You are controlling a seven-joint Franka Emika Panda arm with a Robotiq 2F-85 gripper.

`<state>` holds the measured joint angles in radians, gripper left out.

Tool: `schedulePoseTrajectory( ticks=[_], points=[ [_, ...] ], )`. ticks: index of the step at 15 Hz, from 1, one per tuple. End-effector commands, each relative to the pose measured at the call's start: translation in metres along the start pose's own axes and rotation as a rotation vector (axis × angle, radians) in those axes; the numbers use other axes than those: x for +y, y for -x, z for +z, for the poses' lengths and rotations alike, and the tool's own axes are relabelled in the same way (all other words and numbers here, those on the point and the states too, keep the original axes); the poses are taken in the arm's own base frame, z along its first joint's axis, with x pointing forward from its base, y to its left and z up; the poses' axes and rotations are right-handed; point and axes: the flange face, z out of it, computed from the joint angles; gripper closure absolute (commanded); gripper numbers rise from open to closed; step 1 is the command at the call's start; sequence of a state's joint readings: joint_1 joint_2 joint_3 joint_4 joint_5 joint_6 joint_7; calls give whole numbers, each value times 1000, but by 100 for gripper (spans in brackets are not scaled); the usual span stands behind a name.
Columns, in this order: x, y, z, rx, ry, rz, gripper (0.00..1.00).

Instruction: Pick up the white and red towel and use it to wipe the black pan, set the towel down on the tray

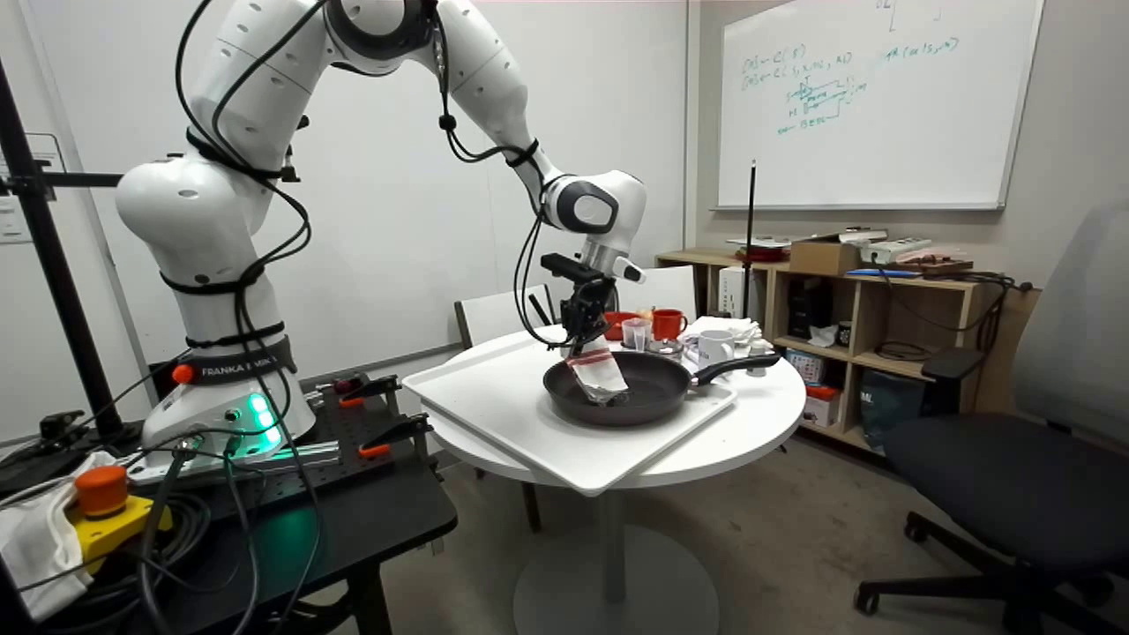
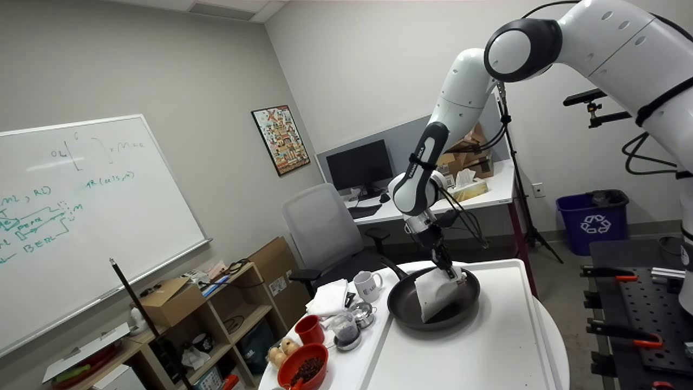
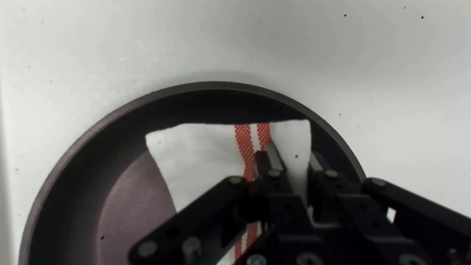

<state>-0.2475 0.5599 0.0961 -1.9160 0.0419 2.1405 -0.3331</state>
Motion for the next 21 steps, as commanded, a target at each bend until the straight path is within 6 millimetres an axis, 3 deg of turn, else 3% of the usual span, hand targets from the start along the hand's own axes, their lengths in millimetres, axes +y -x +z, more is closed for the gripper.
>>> schedulePoseTrajectory(
  ticks=[1, 6, 10, 16, 21],
  points=[
    [28, -14, -2, -47, -77, 40, 96],
    [56, -31, 18, -96, -138, 95, 96],
    [64, -49, 46, -29, -71, 166, 96],
    [41, -48, 91, 180, 169, 118, 96],
    [11, -34, 104, 285, 307, 63, 96]
  ],
)
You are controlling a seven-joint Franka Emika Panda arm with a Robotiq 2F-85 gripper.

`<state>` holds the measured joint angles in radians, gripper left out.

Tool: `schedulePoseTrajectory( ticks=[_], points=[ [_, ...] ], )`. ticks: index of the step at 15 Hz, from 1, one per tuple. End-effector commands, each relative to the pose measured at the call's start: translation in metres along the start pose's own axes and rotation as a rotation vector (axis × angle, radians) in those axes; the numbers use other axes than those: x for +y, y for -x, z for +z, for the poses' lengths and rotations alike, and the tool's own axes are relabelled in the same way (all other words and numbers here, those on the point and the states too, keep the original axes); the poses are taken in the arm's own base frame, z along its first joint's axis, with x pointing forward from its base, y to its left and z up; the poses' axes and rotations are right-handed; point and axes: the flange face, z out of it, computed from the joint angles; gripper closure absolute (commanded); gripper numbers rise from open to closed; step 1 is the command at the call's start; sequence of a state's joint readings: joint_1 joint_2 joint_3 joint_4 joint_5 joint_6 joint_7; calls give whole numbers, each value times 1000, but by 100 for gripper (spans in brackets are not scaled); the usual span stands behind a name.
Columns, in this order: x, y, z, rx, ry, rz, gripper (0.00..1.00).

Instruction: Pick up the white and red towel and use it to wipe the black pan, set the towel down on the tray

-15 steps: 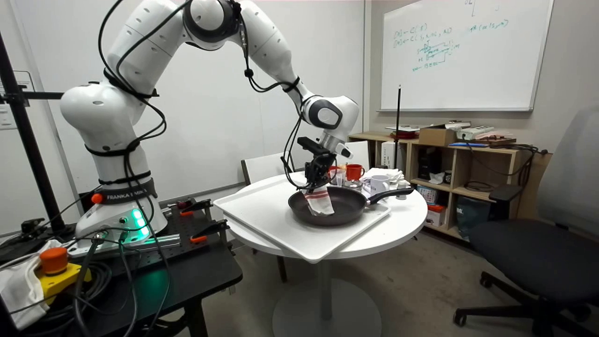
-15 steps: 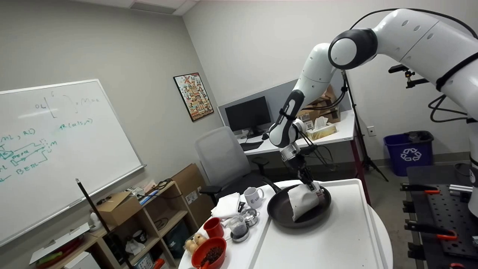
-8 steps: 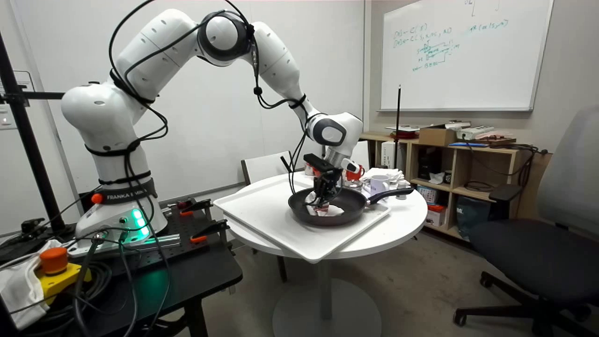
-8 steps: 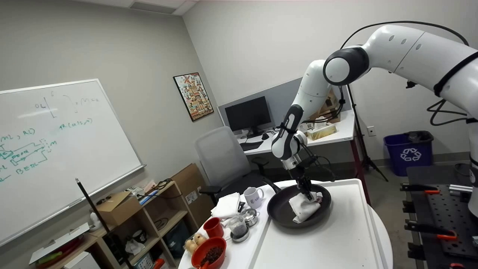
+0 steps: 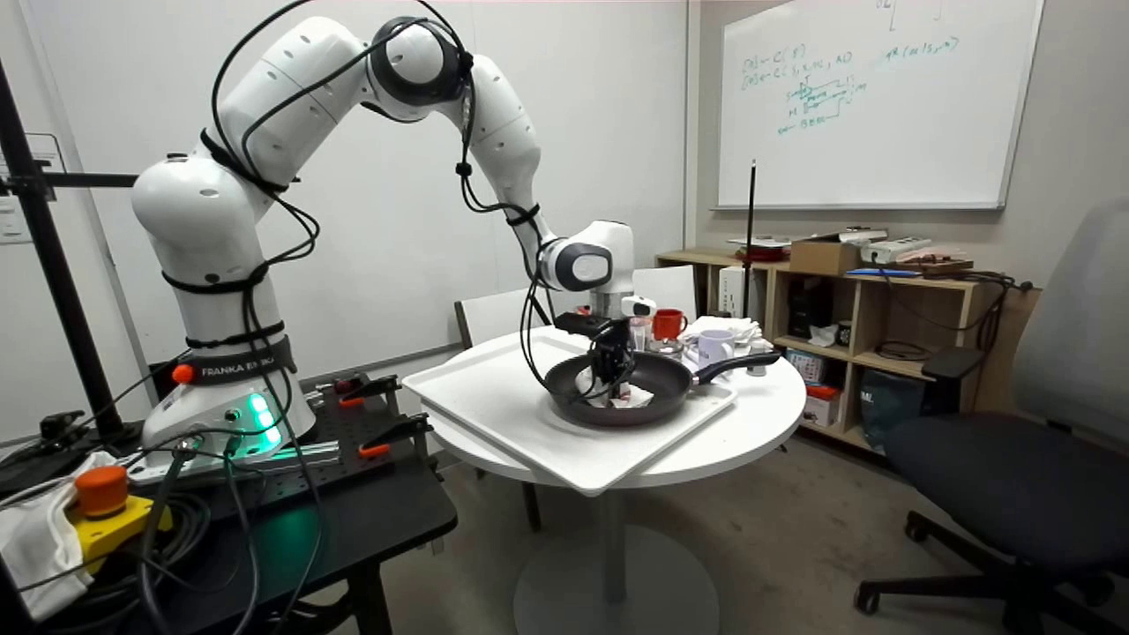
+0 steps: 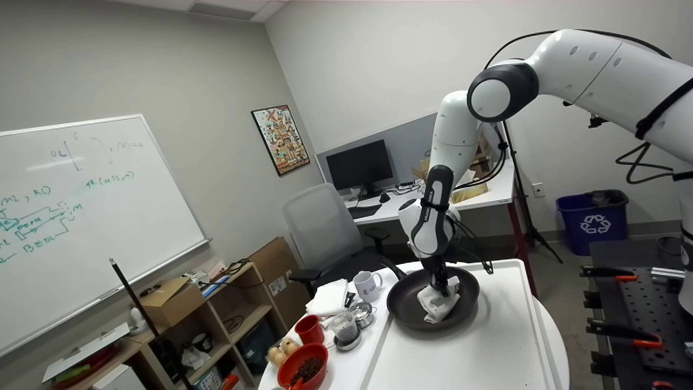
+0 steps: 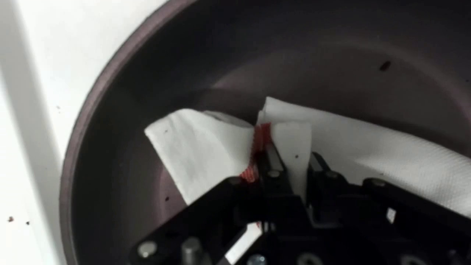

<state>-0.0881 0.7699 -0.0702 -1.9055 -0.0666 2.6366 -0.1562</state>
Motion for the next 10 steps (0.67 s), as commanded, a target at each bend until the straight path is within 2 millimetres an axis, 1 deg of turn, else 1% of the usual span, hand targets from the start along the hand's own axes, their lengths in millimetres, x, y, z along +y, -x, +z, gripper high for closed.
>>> schedulePoseTrajectory(
  ticks=[1, 4, 6, 10],
  points=[
    [-26, 21, 21, 57, 72, -41, 96],
    [-39, 28, 21, 89, 96, -73, 96],
    [-48, 32, 17, 107, 95, -103, 96],
    [-72, 32, 11, 119, 75, -147, 96]
  ],
)
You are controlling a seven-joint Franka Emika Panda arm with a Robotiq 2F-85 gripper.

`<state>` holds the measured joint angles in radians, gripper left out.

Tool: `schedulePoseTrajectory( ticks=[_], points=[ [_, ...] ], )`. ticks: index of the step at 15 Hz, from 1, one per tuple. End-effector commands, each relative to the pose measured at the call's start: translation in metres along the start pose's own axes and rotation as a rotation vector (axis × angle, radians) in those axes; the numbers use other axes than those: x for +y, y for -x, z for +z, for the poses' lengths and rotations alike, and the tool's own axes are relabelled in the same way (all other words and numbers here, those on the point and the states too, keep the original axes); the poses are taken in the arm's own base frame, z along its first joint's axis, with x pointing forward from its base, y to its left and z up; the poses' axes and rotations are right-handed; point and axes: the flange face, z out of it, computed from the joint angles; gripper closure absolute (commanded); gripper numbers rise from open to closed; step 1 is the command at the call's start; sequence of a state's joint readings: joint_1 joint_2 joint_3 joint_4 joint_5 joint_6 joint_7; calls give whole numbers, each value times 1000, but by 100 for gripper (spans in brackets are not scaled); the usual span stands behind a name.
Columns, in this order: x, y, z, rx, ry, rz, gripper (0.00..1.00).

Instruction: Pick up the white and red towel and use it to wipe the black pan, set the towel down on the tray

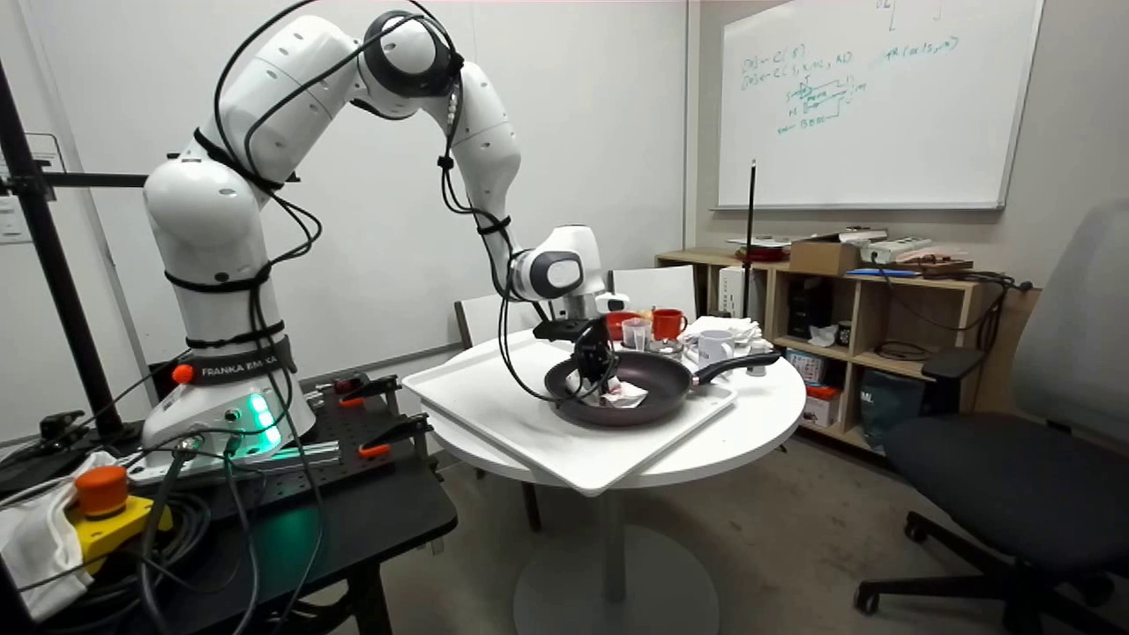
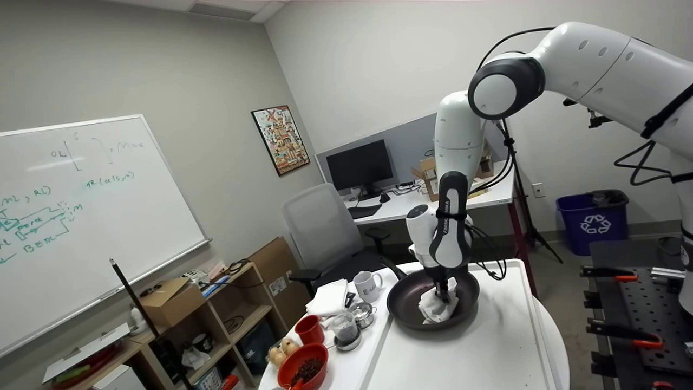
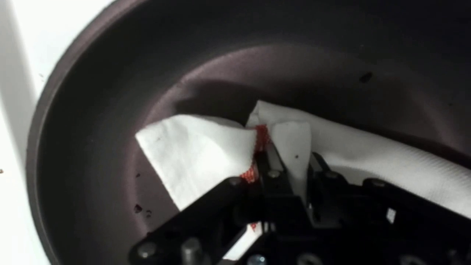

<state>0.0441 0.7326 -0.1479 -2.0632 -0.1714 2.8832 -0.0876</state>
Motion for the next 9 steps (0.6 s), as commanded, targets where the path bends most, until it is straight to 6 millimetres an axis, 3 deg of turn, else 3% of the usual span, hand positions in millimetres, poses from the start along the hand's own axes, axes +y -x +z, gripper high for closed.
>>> schedulePoseTrajectory(
  ticks=[1, 5, 9],
  points=[
    [-36, 5, 4, -3, -22, -50, 96],
    [-56, 0, 1, 1, -30, -81, 96],
    [-49, -15, -2, 13, -22, -47, 96]
  ],
)
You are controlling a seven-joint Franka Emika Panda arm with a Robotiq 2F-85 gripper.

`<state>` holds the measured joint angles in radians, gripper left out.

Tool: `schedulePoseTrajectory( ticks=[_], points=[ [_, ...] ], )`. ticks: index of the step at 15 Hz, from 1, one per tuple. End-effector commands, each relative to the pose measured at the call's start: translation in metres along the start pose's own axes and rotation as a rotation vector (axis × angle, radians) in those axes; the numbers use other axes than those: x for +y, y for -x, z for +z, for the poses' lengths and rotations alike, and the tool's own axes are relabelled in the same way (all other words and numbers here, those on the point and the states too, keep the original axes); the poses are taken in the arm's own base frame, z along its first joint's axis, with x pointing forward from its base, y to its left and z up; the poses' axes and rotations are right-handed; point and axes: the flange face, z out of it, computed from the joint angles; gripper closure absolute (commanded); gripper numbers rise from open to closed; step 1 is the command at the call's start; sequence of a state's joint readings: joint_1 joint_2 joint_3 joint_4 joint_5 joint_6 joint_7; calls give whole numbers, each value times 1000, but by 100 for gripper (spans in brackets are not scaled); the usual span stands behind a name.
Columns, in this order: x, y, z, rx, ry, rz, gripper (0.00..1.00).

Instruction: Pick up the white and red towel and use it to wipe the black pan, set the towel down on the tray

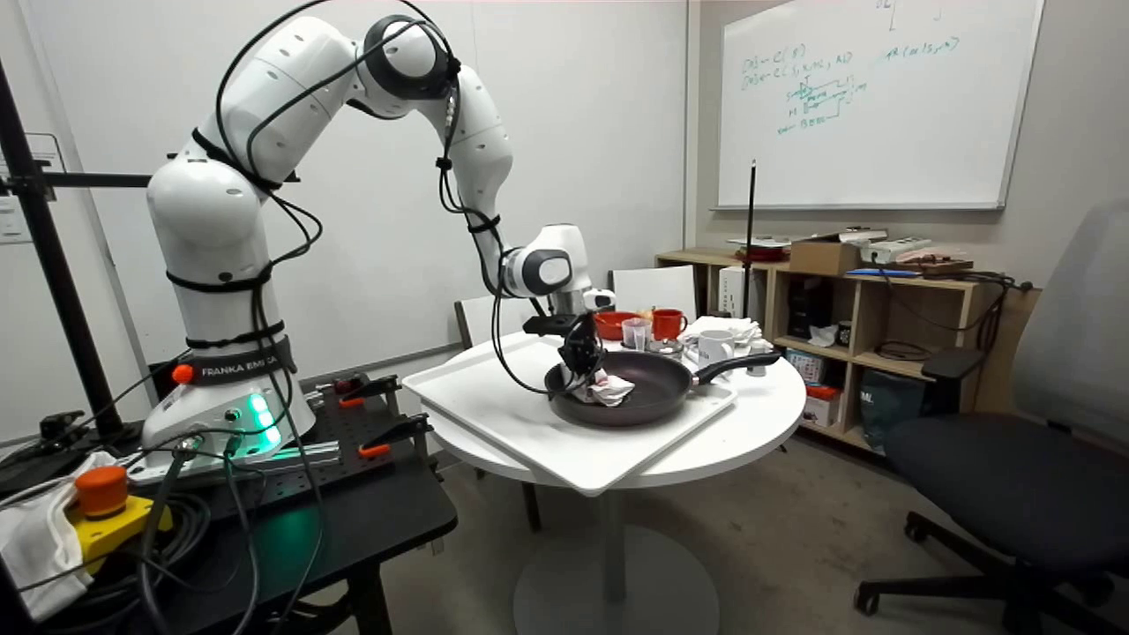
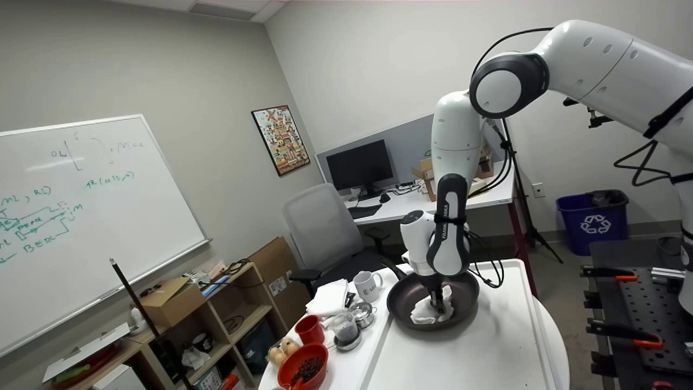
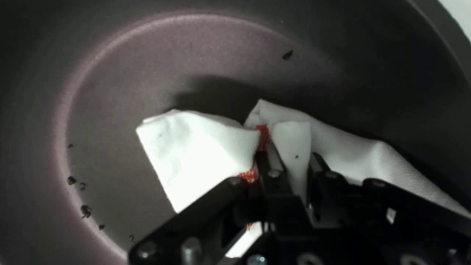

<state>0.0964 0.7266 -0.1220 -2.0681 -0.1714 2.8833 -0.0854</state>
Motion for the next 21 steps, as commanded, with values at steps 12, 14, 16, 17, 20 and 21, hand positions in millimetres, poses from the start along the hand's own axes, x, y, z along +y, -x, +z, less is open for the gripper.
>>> schedulePoseTrajectory(
  ticks=[12, 14, 16, 17, 20, 21],
  points=[
    [62, -63, -8, 96, -204, 175, 96],
    [77, -61, -7, 97, -200, 205, 96],
    [96, -56, -8, 109, -169, 246, 96],
    [106, -53, -9, 112, -160, 256, 96],
    [139, -37, -8, 120, -115, 303, 96],
    [148, -31, -7, 120, -103, 317, 96]
  ],
)
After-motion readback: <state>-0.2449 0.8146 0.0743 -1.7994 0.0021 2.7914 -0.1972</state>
